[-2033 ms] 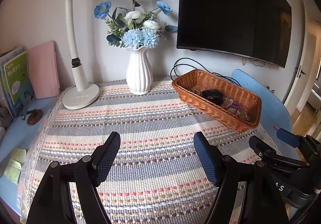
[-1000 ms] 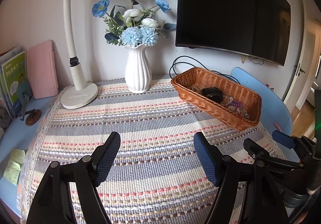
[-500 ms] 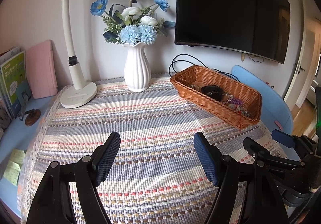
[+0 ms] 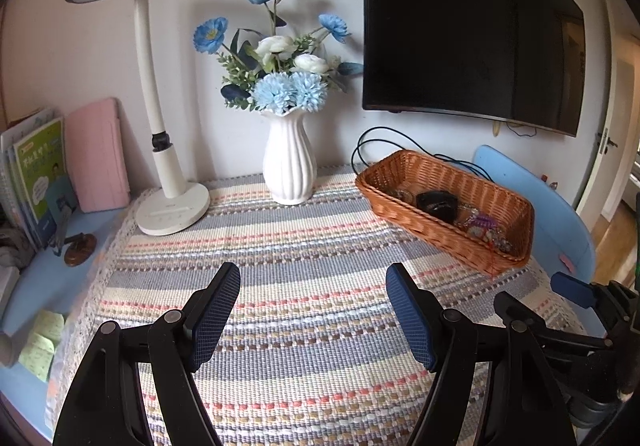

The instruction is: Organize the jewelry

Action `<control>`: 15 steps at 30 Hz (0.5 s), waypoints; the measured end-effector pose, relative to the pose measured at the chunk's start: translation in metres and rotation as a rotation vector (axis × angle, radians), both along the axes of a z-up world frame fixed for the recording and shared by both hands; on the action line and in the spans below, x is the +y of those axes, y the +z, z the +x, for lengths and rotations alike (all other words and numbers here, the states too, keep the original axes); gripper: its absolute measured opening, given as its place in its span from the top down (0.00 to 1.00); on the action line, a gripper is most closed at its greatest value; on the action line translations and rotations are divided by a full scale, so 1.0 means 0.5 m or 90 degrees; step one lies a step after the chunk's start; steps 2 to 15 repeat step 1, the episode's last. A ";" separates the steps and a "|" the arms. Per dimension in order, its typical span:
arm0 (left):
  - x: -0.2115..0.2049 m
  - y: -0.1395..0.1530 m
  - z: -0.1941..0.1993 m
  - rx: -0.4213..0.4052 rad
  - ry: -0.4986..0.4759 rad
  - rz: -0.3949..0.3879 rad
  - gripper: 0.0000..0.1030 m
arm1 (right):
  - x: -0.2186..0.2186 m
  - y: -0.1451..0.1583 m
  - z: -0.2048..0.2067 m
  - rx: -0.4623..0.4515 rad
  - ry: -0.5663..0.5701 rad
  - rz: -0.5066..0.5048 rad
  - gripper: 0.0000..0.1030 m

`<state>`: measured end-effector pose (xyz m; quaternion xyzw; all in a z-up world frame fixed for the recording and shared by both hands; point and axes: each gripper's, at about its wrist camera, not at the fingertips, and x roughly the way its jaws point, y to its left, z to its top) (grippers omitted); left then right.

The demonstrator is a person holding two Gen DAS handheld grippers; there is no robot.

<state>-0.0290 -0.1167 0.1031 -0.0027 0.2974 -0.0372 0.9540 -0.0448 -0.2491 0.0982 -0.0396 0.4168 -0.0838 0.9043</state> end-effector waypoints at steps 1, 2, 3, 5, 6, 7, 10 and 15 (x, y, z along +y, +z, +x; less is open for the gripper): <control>0.005 -0.001 0.003 0.003 -0.006 -0.008 0.26 | 0.002 -0.001 0.001 0.001 0.000 -0.001 0.27; 0.005 -0.001 0.003 0.003 -0.006 -0.008 0.26 | 0.002 -0.001 0.001 0.001 0.000 -0.001 0.27; 0.005 -0.001 0.003 0.003 -0.006 -0.008 0.26 | 0.002 -0.001 0.001 0.001 0.000 -0.001 0.27; 0.005 -0.001 0.003 0.003 -0.006 -0.008 0.26 | 0.002 -0.001 0.001 0.001 0.000 -0.001 0.27; 0.005 -0.001 0.003 0.003 -0.006 -0.008 0.26 | 0.002 -0.001 0.001 0.001 0.000 -0.001 0.27; 0.005 -0.001 0.003 0.003 -0.006 -0.008 0.26 | 0.002 -0.001 0.001 0.001 0.000 -0.001 0.27; 0.005 -0.001 0.003 0.003 -0.006 -0.008 0.26 | 0.002 -0.001 0.001 0.001 0.000 -0.001 0.27; 0.005 -0.001 0.003 0.003 -0.006 -0.008 0.26 | 0.002 -0.001 0.001 0.001 0.000 -0.001 0.27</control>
